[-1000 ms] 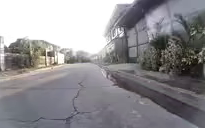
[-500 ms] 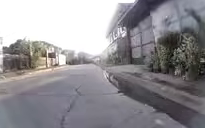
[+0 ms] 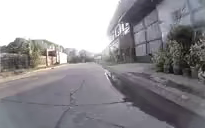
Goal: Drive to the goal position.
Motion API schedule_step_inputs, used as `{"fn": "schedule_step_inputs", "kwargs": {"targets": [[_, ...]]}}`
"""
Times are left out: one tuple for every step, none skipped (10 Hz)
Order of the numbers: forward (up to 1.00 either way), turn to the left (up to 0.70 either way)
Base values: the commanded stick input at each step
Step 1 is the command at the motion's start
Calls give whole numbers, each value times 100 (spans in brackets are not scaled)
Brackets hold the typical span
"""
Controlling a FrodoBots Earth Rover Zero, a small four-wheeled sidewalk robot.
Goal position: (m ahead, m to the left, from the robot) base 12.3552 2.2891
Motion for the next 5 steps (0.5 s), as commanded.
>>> {"fn": "schedule_step_inputs", "kwargs": {"targets": [[69,0],[69,0],[69,0],[69,0],[69,0]]}}
